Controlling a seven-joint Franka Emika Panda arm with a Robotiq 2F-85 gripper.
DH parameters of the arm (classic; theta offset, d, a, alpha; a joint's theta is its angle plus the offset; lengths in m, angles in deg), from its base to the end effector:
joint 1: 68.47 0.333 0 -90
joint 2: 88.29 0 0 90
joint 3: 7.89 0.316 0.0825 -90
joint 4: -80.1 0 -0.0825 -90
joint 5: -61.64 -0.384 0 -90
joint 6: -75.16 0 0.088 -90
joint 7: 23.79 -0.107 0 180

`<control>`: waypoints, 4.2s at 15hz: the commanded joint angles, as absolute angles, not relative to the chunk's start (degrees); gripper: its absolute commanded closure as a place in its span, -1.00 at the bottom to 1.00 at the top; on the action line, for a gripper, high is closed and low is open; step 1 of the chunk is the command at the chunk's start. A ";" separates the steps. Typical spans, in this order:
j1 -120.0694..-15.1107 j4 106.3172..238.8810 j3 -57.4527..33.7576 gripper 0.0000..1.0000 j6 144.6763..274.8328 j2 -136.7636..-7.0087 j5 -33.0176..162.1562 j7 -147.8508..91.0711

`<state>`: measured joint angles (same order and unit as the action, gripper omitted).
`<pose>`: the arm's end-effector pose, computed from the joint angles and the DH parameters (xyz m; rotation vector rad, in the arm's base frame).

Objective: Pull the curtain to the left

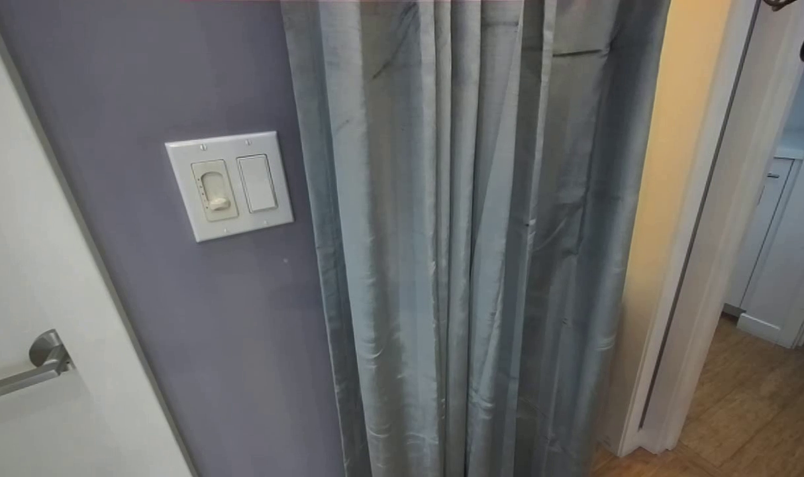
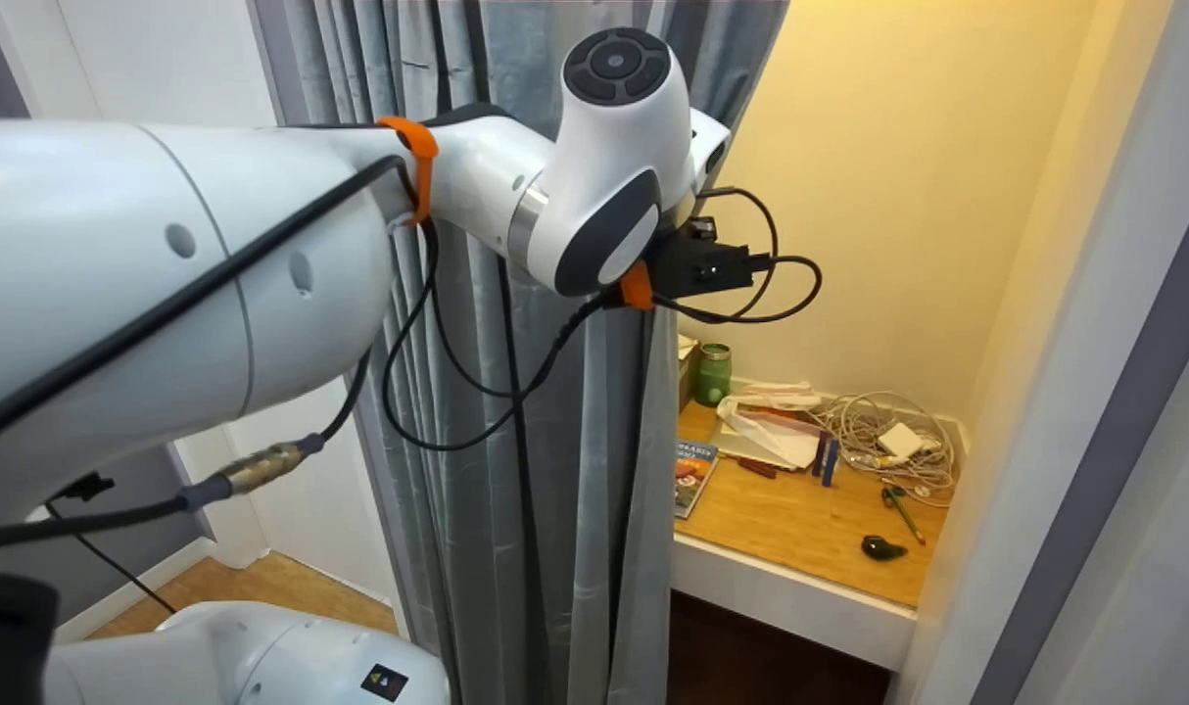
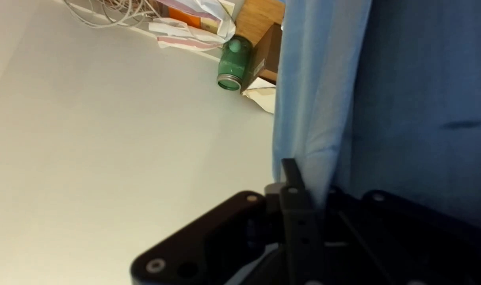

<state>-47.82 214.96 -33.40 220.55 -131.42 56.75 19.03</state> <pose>0.3894 -0.0930 0.6634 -2.6627 -0.7974 -1.4142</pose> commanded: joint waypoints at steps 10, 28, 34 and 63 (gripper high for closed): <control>-34.92 214.27 -24.09 0.99 214.66 -137.85 49.85 36.34; -22.71 207.32 -24.83 0.99 208.12 -133.01 42.11 58.03; -25.63 207.54 -23.45 0.96 208.31 -132.40 41.65 59.40; -23.53 185.83 -13.52 0.99 183.13 -118.76 34.47 97.71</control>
